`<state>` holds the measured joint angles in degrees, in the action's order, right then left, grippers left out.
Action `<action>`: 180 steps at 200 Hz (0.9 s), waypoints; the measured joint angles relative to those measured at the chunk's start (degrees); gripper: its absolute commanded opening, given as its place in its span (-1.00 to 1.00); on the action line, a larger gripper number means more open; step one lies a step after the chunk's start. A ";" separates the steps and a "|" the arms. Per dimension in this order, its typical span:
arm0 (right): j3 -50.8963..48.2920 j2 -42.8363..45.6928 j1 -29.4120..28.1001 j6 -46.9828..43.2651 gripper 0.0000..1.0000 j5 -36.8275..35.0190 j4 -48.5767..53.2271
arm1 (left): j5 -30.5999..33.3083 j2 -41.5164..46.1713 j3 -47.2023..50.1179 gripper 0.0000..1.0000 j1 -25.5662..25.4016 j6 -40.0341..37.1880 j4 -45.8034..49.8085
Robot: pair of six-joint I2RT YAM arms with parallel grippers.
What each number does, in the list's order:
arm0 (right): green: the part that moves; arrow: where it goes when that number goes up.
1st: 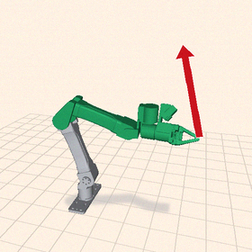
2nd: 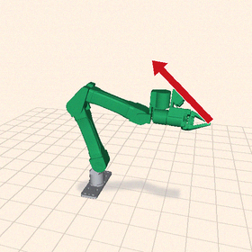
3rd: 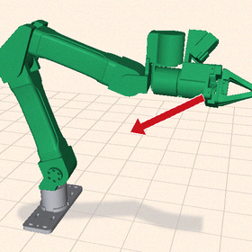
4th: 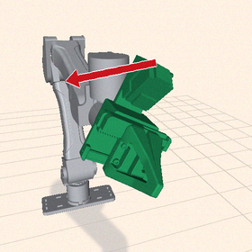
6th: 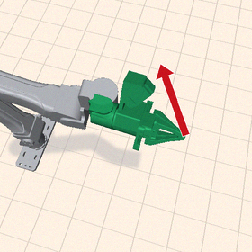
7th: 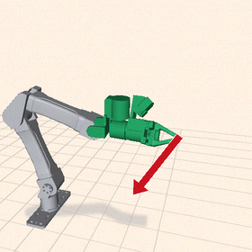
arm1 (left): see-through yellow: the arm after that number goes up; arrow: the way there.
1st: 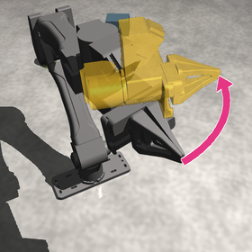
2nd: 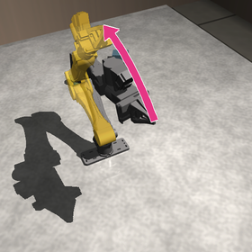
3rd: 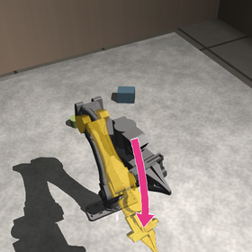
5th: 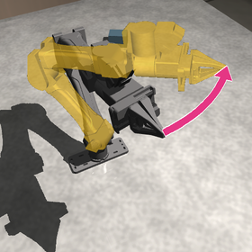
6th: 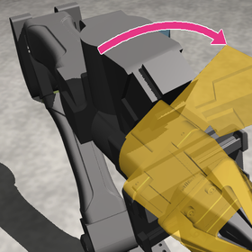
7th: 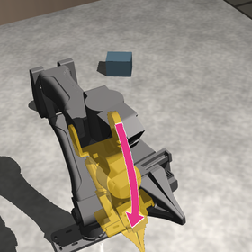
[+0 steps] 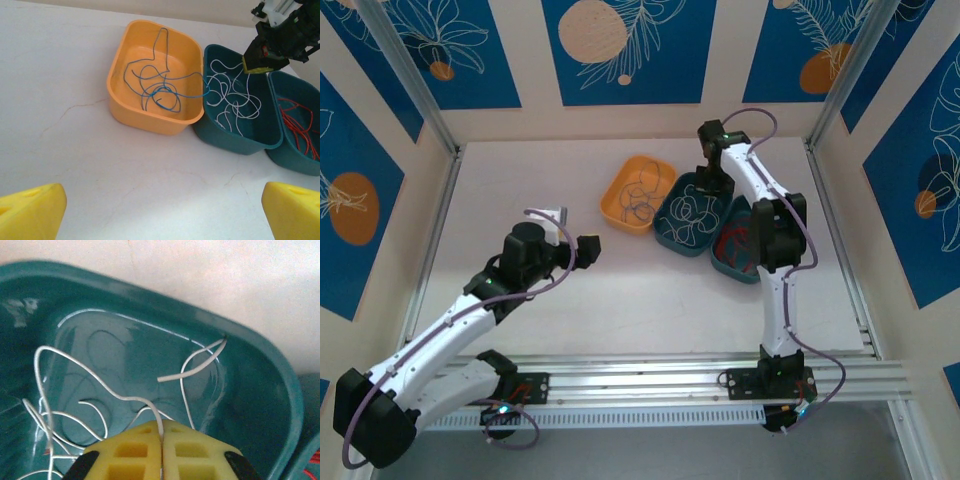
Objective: Untangle the cables
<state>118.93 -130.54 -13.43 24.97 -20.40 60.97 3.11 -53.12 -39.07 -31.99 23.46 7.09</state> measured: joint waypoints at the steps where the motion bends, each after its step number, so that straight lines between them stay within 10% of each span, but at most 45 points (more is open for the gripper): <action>1: 0.00 -0.02 -0.04 0.11 -0.67 -0.09 0.02 | 0.00 0.00 0.00 1.00 0.00 0.00 0.00; 97: -2.25 3.96 -2.93 -1.64 -0.28 -6.01 1.86 | 1.88 0.20 0.04 1.00 0.11 -0.33 1.25; 180: -25.99 32.52 -3.89 -1.29 0.30 -6.86 -7.32 | 12.13 3.17 0.04 1.00 1.62 -0.66 6.82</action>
<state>92.95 -98.02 -17.32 23.68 -27.27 53.65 15.25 -49.95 -39.03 -30.37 22.81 13.91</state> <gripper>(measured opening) 0.600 0.998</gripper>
